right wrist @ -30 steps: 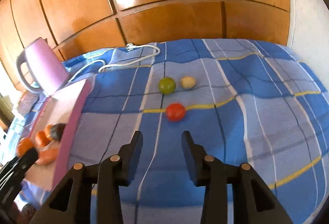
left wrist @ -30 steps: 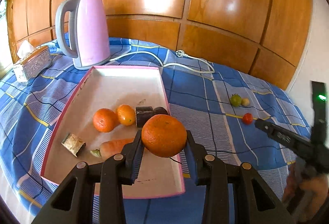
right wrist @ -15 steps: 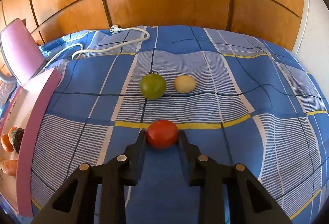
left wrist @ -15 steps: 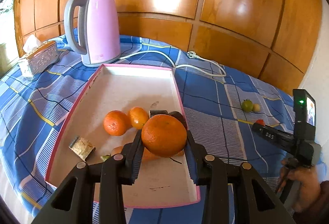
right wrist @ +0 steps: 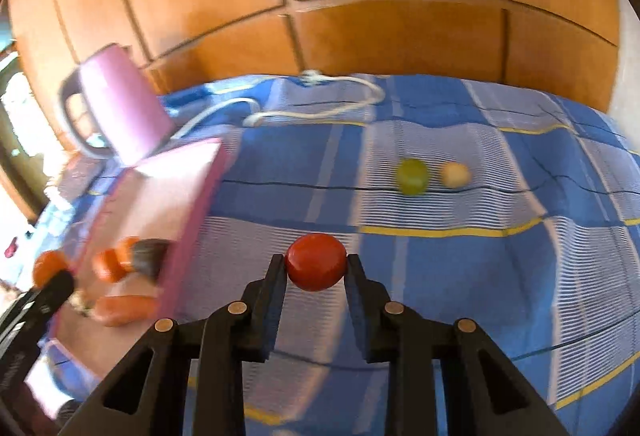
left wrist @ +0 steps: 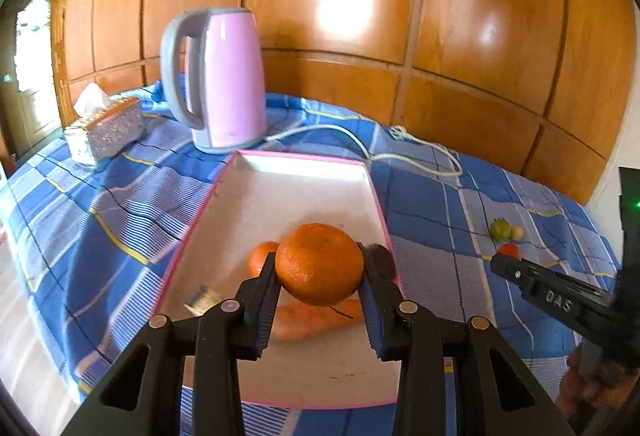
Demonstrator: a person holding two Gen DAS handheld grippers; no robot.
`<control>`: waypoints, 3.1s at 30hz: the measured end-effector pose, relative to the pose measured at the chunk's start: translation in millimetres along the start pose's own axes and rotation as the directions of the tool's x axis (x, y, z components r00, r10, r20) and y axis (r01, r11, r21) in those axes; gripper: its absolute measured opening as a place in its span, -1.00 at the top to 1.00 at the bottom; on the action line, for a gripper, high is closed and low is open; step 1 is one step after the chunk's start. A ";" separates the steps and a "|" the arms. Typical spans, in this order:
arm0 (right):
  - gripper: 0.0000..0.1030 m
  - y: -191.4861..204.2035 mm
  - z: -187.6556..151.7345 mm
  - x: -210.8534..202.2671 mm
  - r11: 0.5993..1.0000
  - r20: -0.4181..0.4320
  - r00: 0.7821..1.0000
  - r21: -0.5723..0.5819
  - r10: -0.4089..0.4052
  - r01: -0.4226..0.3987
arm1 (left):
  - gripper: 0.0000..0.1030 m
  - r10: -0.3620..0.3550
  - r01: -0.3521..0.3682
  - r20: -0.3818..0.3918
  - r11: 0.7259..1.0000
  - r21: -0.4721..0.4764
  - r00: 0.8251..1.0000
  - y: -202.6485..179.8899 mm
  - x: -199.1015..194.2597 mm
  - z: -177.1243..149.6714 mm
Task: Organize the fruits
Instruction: 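Lower the tomato and orange into the tray and open both tools, then withdraw both tools and move the right tool to the beige potato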
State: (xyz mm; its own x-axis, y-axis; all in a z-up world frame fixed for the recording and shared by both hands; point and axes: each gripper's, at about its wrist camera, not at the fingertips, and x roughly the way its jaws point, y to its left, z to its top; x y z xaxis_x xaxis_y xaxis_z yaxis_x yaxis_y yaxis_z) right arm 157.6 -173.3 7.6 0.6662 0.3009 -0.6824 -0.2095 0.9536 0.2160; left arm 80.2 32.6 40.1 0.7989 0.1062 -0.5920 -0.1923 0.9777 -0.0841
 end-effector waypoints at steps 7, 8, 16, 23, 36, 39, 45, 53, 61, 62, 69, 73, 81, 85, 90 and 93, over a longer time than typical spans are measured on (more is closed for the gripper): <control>0.43 45.6 -0.8 -5.4 0.989 -0.031 0.989 -0.025 0.147 -0.148 | 0.26 0.049 -0.048 0.032 0.998 -0.027 0.998 19.9 -8.9 6.5; 0.43 51.4 -1.7 -4.9 0.986 -0.040 0.986 -0.026 0.165 -0.166 | 0.26 0.053 -0.052 0.034 0.998 -0.033 0.998 22.1 -9.7 7.1; 0.40 91.1 -12.1 7.2 0.964 -0.118 0.961 -0.058 0.252 -0.260 | 0.25 0.076 -0.073 0.049 0.996 -0.060 0.996 36.5 -14.2 10.3; 0.31 108.9 -21.1 11.3 0.954 -0.147 0.950 -0.077 0.275 -0.289 | 0.24 0.081 -0.077 0.046 0.994 -0.076 0.996 42.7 -14.1 10.7; 0.31 88.8 -24.5 -1.7 0.967 -0.109 0.962 -0.023 0.249 -0.253 | -0.03 0.075 -0.071 0.058 0.995 -0.076 0.995 39.1 -18.4 12.4; 0.31 83.4 -25.4 -4.9 0.971 -0.101 0.967 -0.012 0.236 -0.238 | -0.03 0.071 -0.067 0.057 0.995 -0.072 0.996 35.9 -19.6 11.6; 0.26 69.9 -27.4 -12.0 0.978 -0.086 0.974 0.016 0.207 -0.207 | -0.03 0.055 -0.052 0.058 0.997 -0.062 0.997 30.2 -23.4 10.9; 0.25 53.1 -30.5 -25.9 0.992 -0.056 0.990 0.023 0.128 -0.127 | -0.03 0.022 -0.020 0.051 0.999 -0.029 0.998 16.6 -28.1 7.9; 0.24 27.0 -33.2 -39.4 0.997 -0.018 0.998 0.048 0.061 -0.060 | -0.03 -0.010 0.010 0.029 1.000 0.029 1.000 -4.9 -27.7 2.1; 0.24 22.7 -33.6 -40.6 0.997 -0.016 0.998 0.056 0.053 -0.052 | -0.03 -0.017 0.016 0.023 0.999 0.039 1.000 -8.7 -26.7 1.1; 0.24 -9.4 -35.9 -46.9 0.995 -0.001 1.000 0.103 -0.015 0.015 | -0.03 -0.062 0.063 -0.017 0.991 0.115 0.998 -35.6 -17.1 -7.7; 0.24 -29.5 -36.6 -47.3 0.989 -0.001 0.998 0.138 -0.056 0.056 | -0.03 -0.096 0.102 -0.047 0.983 0.155 0.994 -54.2 -8.7 -10.9; 0.24 -62.3 -30.2 -44.3 0.978 0.003 0.993 0.174 -0.117 0.115 | -0.03 -0.167 0.187 -0.107 0.958 0.217 0.980 -90.5 12.1 -12.1; 0.24 -76.1 -23.2 -36.9 0.974 0.003 0.990 0.178 -0.140 0.138 | -0.03 -0.192 0.218 -0.135 0.954 0.208 0.972 -104.8 26.8 -10.4; 0.24 -93.7 -12.3 -22.4 0.971 0.000 0.988 0.183 -0.154 0.151 | 0.02 -0.218 0.248 -0.169 0.951 0.185 0.961 -119.8 48.9 -6.4; 0.24 -104.5 -4.1 -11.8 0.969 -0.008 0.988 0.192 -0.154 0.153 | 0.07 -0.231 0.263 -0.186 0.949 0.176 0.955 -130.1 62.7 -2.9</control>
State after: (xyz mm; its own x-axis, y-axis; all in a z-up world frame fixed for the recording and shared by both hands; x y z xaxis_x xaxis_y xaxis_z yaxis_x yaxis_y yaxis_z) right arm 168.7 -276.5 -9.7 0.6851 0.1503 -0.7128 0.0362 0.9703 0.2393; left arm 153.7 -88.5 11.6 0.7017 -0.1577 -0.6947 0.1280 0.9872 -0.0948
